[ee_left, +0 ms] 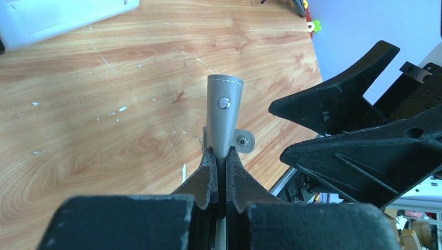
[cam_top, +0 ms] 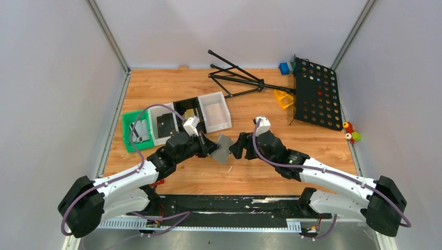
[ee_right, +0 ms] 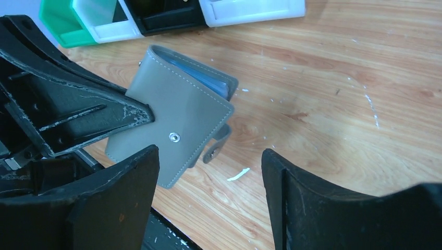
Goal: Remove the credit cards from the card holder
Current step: Open the card holder at the center of the board.
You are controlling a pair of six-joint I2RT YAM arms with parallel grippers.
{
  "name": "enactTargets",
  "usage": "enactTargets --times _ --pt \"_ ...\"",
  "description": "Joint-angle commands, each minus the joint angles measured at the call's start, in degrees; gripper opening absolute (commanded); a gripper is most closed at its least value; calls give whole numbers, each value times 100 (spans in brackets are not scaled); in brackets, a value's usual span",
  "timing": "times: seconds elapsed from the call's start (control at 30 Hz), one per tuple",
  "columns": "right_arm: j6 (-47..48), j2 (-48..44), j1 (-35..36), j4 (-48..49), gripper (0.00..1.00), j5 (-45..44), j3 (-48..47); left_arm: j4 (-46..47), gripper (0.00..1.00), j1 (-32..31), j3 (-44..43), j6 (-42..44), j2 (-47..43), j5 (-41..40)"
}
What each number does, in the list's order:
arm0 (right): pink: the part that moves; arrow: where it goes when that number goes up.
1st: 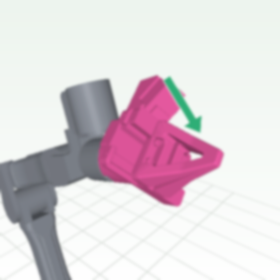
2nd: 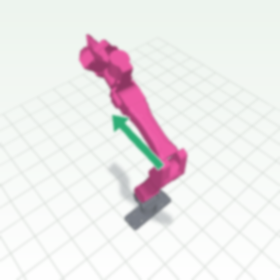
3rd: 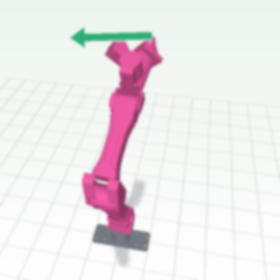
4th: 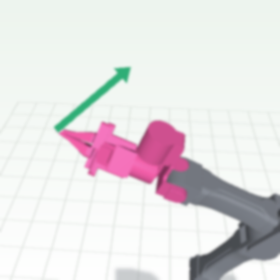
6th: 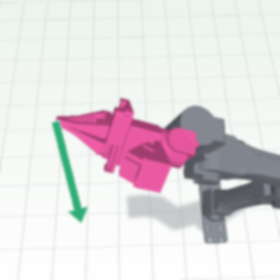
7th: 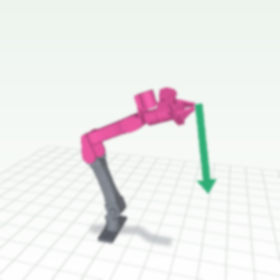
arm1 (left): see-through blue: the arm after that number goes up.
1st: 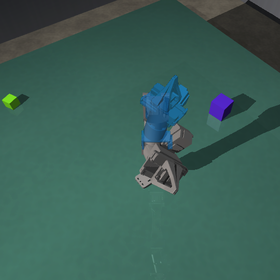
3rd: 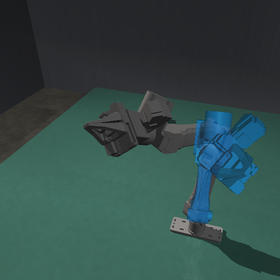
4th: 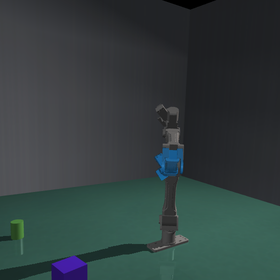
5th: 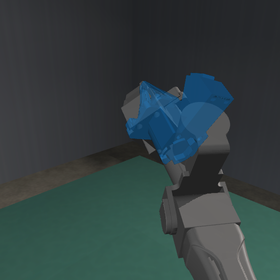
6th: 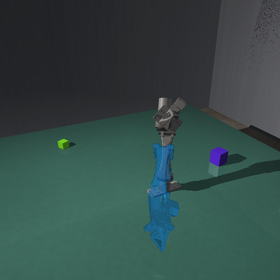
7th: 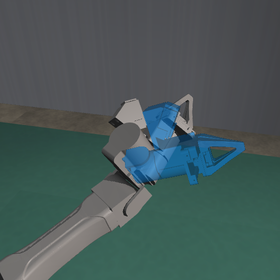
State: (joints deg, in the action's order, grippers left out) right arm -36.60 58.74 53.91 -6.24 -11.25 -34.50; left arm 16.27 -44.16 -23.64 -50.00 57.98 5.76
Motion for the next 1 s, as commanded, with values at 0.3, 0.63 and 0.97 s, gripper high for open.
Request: enactTargets --times 0.3,0.63,0.97 --pt "-217 1115 -8 -319 42 209 -541 438 0 -22 12 -133 -6 47" --pt "-68 563 -22 -331 0 265 -180 493 2 -29 230 -131 151 5" --pt "-74 353 -38 -410 0 386 195 380 45 -80 657 171 371 -61"
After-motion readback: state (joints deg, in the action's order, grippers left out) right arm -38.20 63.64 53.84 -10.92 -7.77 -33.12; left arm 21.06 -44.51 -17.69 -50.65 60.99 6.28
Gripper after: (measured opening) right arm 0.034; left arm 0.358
